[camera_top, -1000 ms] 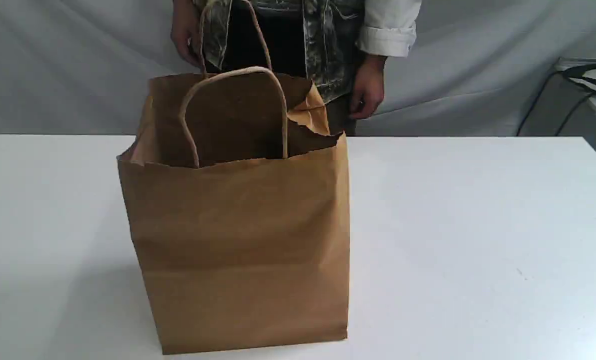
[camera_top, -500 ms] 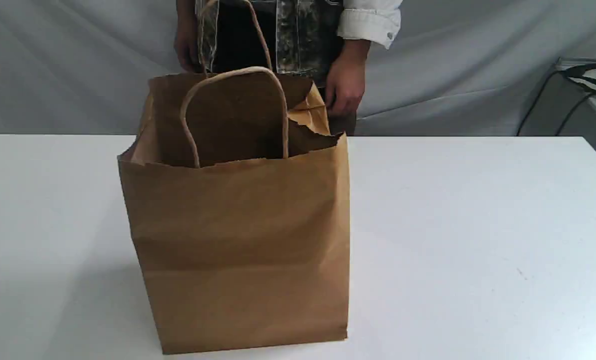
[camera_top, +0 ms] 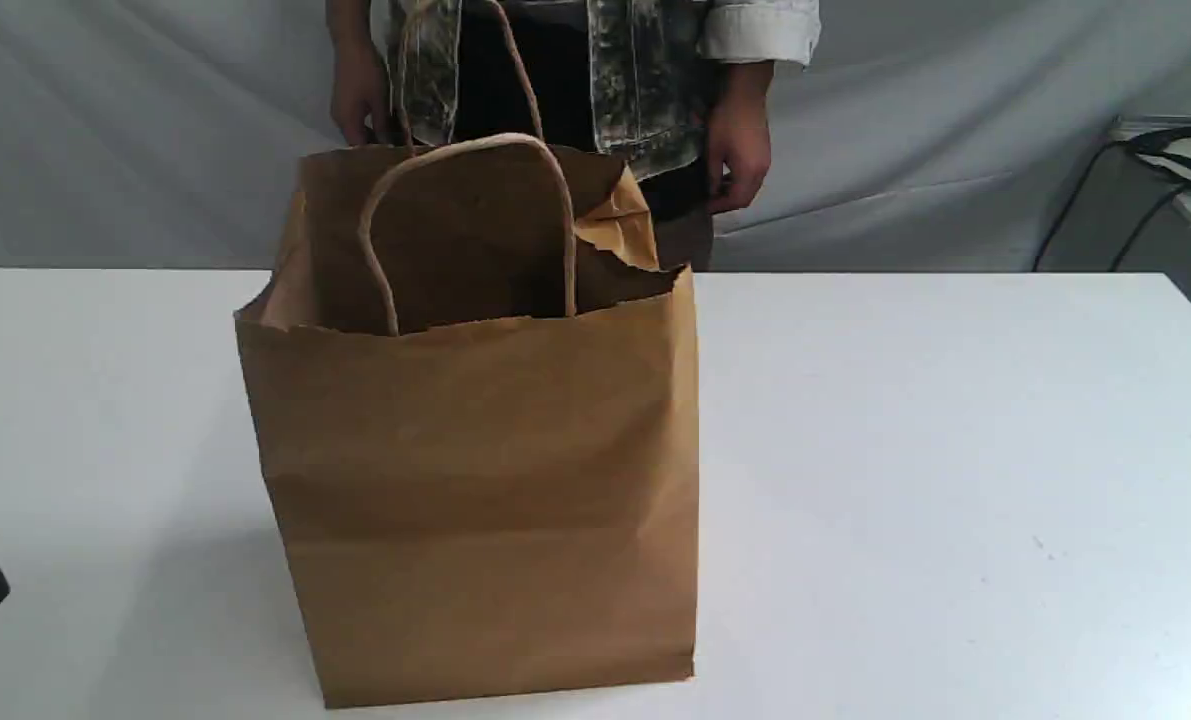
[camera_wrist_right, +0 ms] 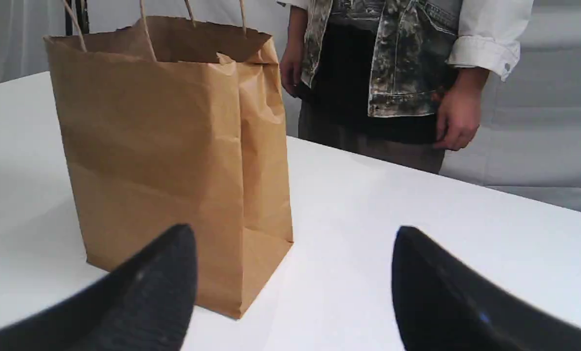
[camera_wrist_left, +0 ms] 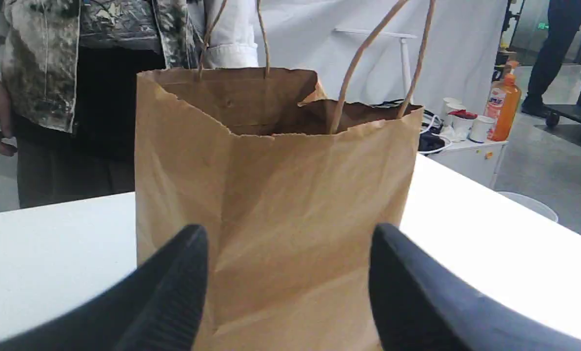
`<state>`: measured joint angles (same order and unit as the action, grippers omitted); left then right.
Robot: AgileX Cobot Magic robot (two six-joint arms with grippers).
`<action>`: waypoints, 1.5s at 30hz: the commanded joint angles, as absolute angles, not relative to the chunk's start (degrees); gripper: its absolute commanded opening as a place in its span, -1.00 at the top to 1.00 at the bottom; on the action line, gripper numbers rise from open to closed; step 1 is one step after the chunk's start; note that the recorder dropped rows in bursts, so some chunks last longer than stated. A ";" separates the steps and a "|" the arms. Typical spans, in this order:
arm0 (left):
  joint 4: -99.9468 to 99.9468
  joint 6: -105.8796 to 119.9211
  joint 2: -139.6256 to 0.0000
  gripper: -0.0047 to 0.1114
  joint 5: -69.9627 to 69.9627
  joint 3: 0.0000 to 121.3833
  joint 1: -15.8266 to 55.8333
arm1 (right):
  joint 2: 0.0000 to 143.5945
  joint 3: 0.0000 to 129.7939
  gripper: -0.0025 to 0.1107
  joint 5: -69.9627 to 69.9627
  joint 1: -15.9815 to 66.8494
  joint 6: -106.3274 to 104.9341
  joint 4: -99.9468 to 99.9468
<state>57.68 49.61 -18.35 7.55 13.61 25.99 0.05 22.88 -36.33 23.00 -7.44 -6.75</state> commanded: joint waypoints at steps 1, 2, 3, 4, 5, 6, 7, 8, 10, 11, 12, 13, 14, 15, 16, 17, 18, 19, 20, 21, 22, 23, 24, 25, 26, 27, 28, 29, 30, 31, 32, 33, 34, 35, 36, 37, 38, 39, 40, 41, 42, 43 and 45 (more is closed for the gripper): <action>57.96 49.84 -18.14 0.03 7.51 13.23 26.23 | 0.00 22.49 -0.06 -36.22 22.80 -7.29 -7.21; 57.96 49.84 -18.14 0.03 7.51 13.23 26.23 | 0.00 22.49 -0.06 -36.22 22.80 -7.29 -7.21; 57.96 49.84 -18.14 0.03 7.51 13.23 26.23 | 0.00 22.49 -0.06 -36.22 22.80 -7.29 -7.21; 57.96 49.73 -18.14 0.03 7.51 13.23 26.23 | 0.00 22.49 -0.06 -36.22 22.80 -7.29 -7.21; 57.96 49.73 -18.14 0.03 7.51 13.23 26.23 | 0.00 22.49 -0.06 -36.22 22.80 -7.29 -7.21; 57.96 49.73 -18.14 0.03 7.51 13.23 26.23 | 0.00 22.49 -0.06 -36.22 22.80 -7.29 -7.21; 57.96 49.73 -18.14 0.03 7.51 13.23 26.23 | 0.00 22.49 -0.06 -36.22 22.80 -7.29 -7.21; 57.96 49.73 -18.14 0.03 7.51 13.23 26.23 | 0.00 22.49 -0.06 -36.22 22.80 -7.29 -7.21; 57.96 49.73 -18.14 0.03 7.51 13.23 26.23 | 0.00 22.49 -0.06 -36.22 22.80 -7.29 -7.21; 57.96 49.73 -18.14 0.03 7.51 13.23 26.23 | 0.00 22.49 -0.06 -36.22 22.80 -7.17 -7.21; 57.96 49.73 -18.14 0.03 7.51 13.23 26.23 | 0.00 22.49 -0.06 -36.22 22.80 -7.03 -7.21; 57.96 49.73 -18.14 0.03 7.51 13.23 26.23 | 0.00 22.49 -0.06 -36.22 22.80 -7.03 -7.21; 57.96 49.73 -18.14 0.03 7.51 13.23 26.23 | 0.00 22.49 -0.06 -36.22 22.80 -7.03 -7.21; 57.96 49.73 -18.14 0.03 7.51 13.23 26.23 | 0.00 22.49 -0.06 -36.22 22.80 -7.03 -7.21; 57.73 49.97 -18.03 0.03 7.51 13.23 26.23 | 0.00 22.49 -0.06 -36.22 22.80 -7.03 -7.21; 56.36 50.78 -18.03 0.03 7.25 13.23 26.23 | 0.00 22.49 -0.06 -36.22 22.80 -7.03 -7.21; 54.80 51.53 -18.03 0.03 7.05 13.23 26.23 | 0.00 22.49 -0.06 -36.22 22.80 -7.03 -7.21; 54.28 51.54 -18.03 0.03 6.35 13.34 26.23 | 0.00 22.49 -0.06 -36.22 22.80 -7.03 -7.21; 54.28 51.54 -18.03 0.03 4.92 13.34 26.23 | 0.00 22.49 -0.06 -36.22 22.80 -7.03 -7.21; 54.28 51.54 -18.03 0.03 3.03 13.45 26.23 | 0.00 22.49 -0.06 -36.22 22.80 -7.03 -7.21; 54.28 51.44 -18.03 0.03 0.00 13.69 26.23 | 0.00 22.49 -0.06 -36.22 22.80 -7.03 -7.21; 54.83 51.15 -18.03 0.03 -3.15 13.69 26.23 | 0.00 22.49 -0.06 -36.22 22.80 -7.03 -7.21; 55.14 50.42 -18.03 0.03 -6.30 13.69 26.23 | 0.00 22.49 -0.06 -36.22 22.80 -7.03 -7.21; 55.14 49.15 -18.03 0.03 -9.13 13.69 26.23 | 0.00 22.49 -0.06 -36.22 22.80 -7.03 -7.21; 55.14 48.35 -18.03 0.03 -11.27 13.69 26.23 | 0.00 22.49 -0.06 -36.22 22.80 -7.03 -7.21; 55.14 48.09 -18.03 0.03 -13.46 13.69 26.23 | 0.00 22.49 -0.06 -36.22 22.80 -7.03 -7.21; 55.14 48.05 -18.03 0.03 -15.97 13.69 26.23 | 0.00 22.49 -0.06 -36.22 22.80 -7.25 -7.21; 55.14 48.05 -18.03 0.03 -18.19 13.69 26.23 | 0.00 22.49 -0.06 -36.22 22.80 -7.25 -7.21; 55.14 47.95 -18.03 0.03 -19.86 13.69 26.23 | 0.00 22.49 -0.06 -36.22 22.80 -7.25 -7.21; 54.88 47.84 -18.03 0.03 -20.75 13.69 26.23 | 0.00 22.49 -0.06 -36.22 22.80 -7.25 -7.21; 54.90 47.68 -18.03 0.03 -20.75 13.69 26.23 | 0.00 22.49 -0.06 -36.22 22.80 -7.25 -7.21; 54.90 46.11 -18.03 0.03 -20.75 13.69 26.23 | 0.00 22.49 -0.06 -36.22 22.80 -7.25 -7.21; 54.90 43.90 -18.03 0.03 -20.75 13.69 26.23 | 0.00 22.49 -0.06 -36.22 22.80 -7.25 -7.21; 53.44 41.17 -18.03 0.03 -20.75 13.69 26.23 | 0.00 22.49 -0.06 -36.22 22.80 -7.25 -7.21; 51.44 38.75 -18.03 0.03 -20.63 13.58 26.23 | 0.00 22.49 -0.06 -36.22 22.80 -7.25 -7.21; 45.96 33.73 -18.18 0.03 -19.99 13.58 26.23 | 0.00 22.49 -0.06 -36.22 22.80 -7.25 -7.21; 38.45 28.08 -18.15 0.03 -19.12 13.58 26.23 | 0.00 22.49 -0.06 -36.22 22.80 -7.25 -7.21; 30.37 21.88 -18.15 0.03 -18.82 13.58 26.23 | 0.00 22.49 -0.06 -36.22 22.80 -7.25 -7.21; 22.72 15.85 -18.15 0.03 -18.54 13.58 26.23 | 0.00 22.49 -0.06 -36.22 22.80 -7.25 -7.21; 16.76 10.81 -18.15 0.03 -18.08 13.58 26.23 | 0.00 22.49 -0.06 -36.22 22.80 -7.25 -7.21; 13.58 7.91 -18.15 0.03 -17.45 13.58 26.23 | 0.00 22.49 -0.06 -36.22 22.80 -7.25 -7.21; 10.35 4.41 -18.15 0.03 -16.40 13.58 26.23 | 0.00 22.49 -0.06 -36.22 22.80 -7.25 -7.21; 6.52 0.00 -18.15 0.03 -13.35 13.58 26.23 | 0.00 22.49 -0.06 -36.22 22.80 -7.04 -7.21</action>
